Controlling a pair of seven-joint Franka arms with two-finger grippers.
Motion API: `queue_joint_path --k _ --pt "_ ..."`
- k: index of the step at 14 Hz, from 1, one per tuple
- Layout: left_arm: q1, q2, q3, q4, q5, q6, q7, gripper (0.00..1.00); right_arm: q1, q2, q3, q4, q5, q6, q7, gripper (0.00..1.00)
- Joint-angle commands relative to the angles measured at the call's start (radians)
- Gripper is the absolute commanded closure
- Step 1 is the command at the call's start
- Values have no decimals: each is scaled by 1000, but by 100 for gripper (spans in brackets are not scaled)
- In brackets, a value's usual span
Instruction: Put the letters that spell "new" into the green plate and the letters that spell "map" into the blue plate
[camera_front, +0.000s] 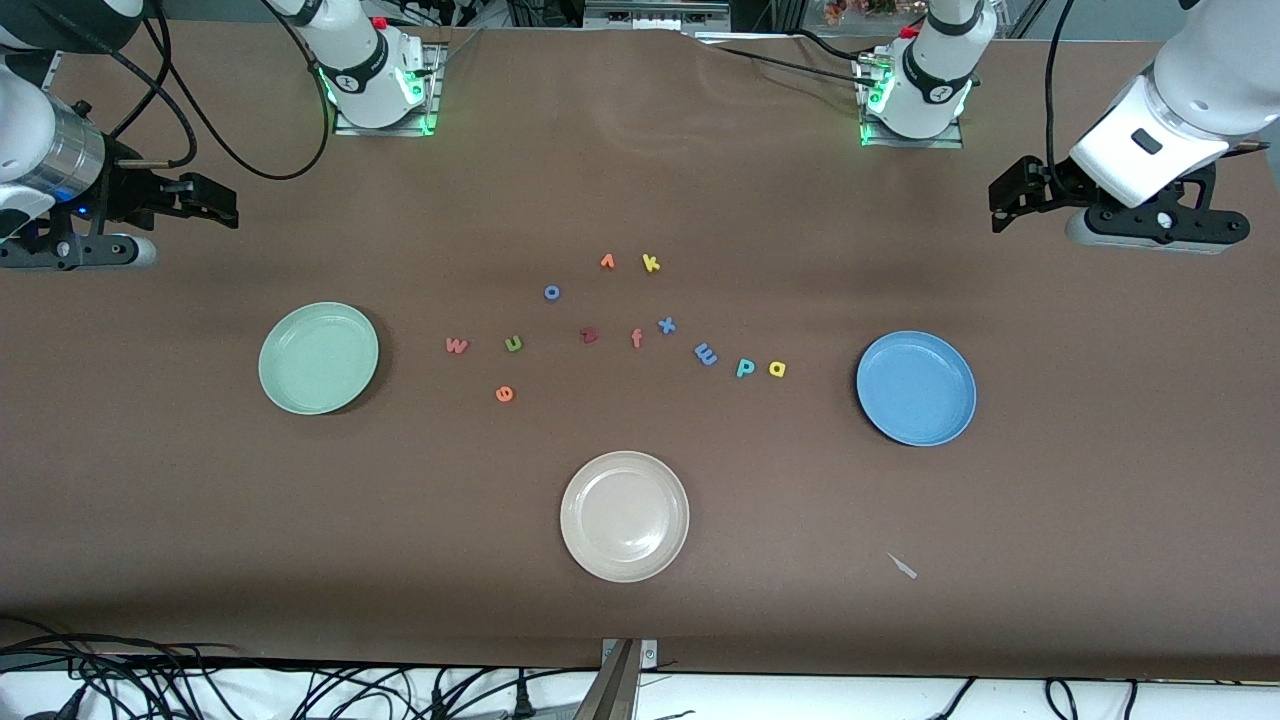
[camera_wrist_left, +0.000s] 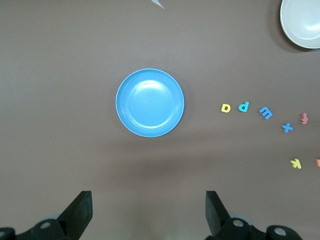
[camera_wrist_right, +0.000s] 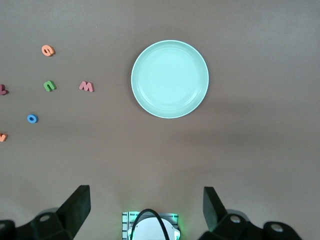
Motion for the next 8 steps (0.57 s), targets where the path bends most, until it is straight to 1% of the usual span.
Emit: queue_joint_path --k 1,5,8 --pt "16 -1 7 9 10 8 25 0 -3 4 2 15 -7 2 -12 0" --pt "68 4 7 12 -10 6 28 0 -1 4 6 17 -7 -8 -13 0" --pt "67 4 2 12 -10 6 26 0 -1 4 6 17 -8 -5 -13 0"
